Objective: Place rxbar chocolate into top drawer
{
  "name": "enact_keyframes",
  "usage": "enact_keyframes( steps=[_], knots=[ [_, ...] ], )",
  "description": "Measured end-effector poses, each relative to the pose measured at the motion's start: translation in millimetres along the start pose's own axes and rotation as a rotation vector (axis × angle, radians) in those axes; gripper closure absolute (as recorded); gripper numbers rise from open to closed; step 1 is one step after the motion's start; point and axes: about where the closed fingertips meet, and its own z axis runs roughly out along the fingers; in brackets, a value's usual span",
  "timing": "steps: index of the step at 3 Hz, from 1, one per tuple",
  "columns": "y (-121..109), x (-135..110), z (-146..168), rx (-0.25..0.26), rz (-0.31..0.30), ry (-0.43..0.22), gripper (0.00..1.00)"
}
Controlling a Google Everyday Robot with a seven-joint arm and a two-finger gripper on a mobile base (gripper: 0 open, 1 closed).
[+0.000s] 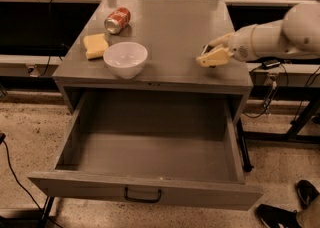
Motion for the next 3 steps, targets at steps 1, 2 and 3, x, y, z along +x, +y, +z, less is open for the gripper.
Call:
enact_keyframes(
  steps=[1,2,3],
  knots=[
    [14.3,-43.2,-61.9,0.071,-0.084,-0.135,1.0],
    [27.4,-72.2,-96.0,0.123,-0.141,-0.201,1.0],
    [49.0,-78.9,-80.9,0.06,-0.13,-0.223,1.0]
  ],
)
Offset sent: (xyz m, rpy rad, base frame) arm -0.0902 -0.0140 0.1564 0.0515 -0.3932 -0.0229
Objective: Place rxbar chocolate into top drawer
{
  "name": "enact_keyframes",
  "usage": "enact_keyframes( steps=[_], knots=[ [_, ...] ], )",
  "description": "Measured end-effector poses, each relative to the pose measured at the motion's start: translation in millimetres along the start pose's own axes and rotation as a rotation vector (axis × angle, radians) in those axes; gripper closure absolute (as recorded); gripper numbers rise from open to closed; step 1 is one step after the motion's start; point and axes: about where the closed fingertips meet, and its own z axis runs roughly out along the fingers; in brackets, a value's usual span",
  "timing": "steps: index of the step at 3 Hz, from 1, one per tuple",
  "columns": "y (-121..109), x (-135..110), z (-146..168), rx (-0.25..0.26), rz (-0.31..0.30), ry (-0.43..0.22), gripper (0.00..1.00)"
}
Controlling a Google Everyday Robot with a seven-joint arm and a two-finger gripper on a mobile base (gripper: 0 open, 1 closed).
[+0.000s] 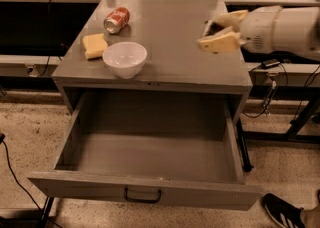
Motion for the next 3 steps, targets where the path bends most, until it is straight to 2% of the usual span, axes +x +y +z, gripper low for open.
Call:
enact_keyframes(
  steps=[1,2,3],
  knots=[
    [71.2,-1.9,62.2,-0.221,0.021,-0.015,1.0],
    [128.1,1.0,71.0,-0.333,0.07,0.005,1.0],
    [159.9,27.3,40.1,-0.339,0.111,0.101,1.0]
  ],
)
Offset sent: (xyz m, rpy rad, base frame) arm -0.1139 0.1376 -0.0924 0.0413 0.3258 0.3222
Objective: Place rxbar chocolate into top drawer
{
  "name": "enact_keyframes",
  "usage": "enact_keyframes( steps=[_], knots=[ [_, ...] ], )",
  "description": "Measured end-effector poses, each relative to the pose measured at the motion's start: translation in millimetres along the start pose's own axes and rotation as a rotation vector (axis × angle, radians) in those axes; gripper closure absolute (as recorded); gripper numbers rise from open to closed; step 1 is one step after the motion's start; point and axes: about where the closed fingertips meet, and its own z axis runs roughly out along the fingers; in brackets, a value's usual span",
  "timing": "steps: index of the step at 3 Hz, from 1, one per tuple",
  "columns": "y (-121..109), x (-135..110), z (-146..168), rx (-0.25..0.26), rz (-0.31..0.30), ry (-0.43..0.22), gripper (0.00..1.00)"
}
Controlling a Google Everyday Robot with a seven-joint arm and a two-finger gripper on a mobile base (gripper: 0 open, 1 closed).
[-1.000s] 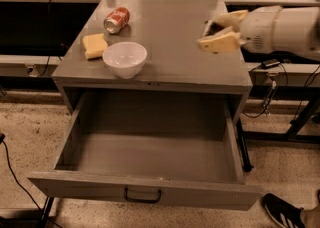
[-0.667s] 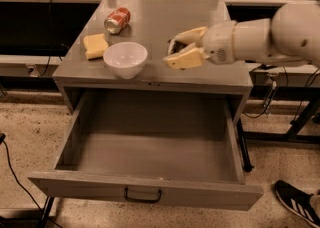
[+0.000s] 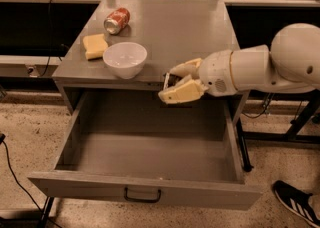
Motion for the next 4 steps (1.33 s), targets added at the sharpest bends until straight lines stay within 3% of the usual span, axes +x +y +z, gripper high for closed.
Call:
enact_keyframes(
  steps=[2,3,4],
  knots=[
    [1.3,9.6,5.2,0.015,-0.001,0.041,1.0],
    [-4.7,57.7,6.2,0.055,-0.027,0.064,1.0],
    [-7.6,112.2,0.5,0.04,-0.124,0.044,1.0]
  ],
)
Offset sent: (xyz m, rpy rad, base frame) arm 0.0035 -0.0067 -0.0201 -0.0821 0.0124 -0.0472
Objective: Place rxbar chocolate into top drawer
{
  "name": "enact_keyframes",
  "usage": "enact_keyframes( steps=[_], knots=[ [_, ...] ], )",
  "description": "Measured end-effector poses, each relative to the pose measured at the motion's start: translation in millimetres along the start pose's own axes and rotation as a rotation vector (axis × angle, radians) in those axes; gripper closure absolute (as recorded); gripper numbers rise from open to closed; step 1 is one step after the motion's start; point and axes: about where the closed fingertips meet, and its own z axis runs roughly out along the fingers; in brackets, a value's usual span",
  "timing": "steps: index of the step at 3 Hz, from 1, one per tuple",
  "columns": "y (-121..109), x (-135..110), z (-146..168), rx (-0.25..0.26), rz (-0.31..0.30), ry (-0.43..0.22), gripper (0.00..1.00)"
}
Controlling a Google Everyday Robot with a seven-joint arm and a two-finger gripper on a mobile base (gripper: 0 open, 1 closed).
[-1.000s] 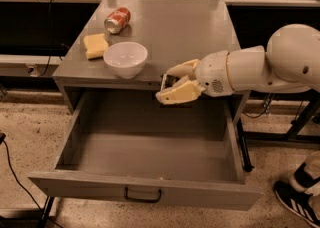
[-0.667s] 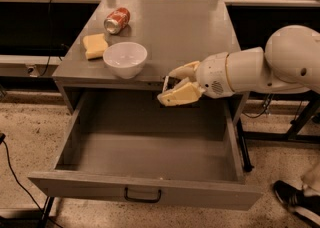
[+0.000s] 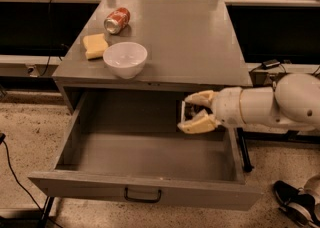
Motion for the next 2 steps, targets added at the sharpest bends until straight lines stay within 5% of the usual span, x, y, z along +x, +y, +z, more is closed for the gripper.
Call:
enact_keyframes(
  steps=[1,2],
  knots=[
    [10.2,50.1,4.1,-0.038,-0.087,0.075,1.0],
    [15.4,93.0,11.3,-0.085,-0.082,0.15,1.0]
  ],
)
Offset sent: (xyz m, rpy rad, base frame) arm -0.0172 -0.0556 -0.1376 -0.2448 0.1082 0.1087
